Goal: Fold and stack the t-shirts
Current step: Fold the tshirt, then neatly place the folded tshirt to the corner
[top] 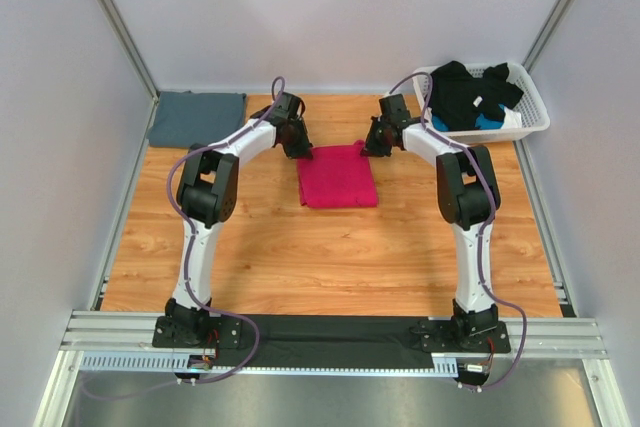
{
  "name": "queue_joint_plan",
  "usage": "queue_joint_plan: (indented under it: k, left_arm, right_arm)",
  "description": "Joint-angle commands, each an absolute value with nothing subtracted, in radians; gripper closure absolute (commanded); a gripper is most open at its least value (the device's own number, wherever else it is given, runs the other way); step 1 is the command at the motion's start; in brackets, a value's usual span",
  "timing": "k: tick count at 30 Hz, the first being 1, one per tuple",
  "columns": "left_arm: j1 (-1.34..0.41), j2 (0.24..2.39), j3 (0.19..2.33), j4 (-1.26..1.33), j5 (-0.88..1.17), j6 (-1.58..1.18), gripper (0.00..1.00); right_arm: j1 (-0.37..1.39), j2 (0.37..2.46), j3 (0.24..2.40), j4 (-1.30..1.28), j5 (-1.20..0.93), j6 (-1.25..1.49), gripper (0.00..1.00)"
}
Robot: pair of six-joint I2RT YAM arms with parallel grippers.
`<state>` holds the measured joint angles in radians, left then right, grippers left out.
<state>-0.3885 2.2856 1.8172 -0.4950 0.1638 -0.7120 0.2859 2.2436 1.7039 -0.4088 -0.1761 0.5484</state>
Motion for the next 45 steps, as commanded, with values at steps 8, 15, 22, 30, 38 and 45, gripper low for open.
queue_joint_plan:
  k: [8,15,22,30,38,45]
  left_arm:
    - [-0.374,2.097,1.916,-0.641,0.190,-0.480,0.59]
    - [-0.377,1.778,1.539,-0.568,0.212,-0.581,0.16]
    - [-0.377,1.767,1.332,-0.430,0.236,-0.661,0.15]
    - [-0.379,1.894,1.325,-0.316,0.205,-0.724,0.17]
    - [-0.400,2.000,1.302,-0.178,0.249,-0.830,0.24]
    - [-0.425,2.062,1.305,-0.140,0.218,-0.870,0.42]
  right_arm:
    - [0.275,2.067,1.789,-0.417,-0.222,0.416,0.78]
    - [0.276,1.810,1.541,-0.471,-0.232,0.409,0.12]
    - [0.276,1.569,1.269,-0.503,-0.198,0.459,0.00]
    - [0.275,1.434,1.163,-0.595,-0.123,0.462,0.00]
    - [0.275,1.430,1.155,-0.626,-0.097,0.459,0.00]
    - [0.275,1.430,1.157,-0.632,-0.094,0.468,0.00]
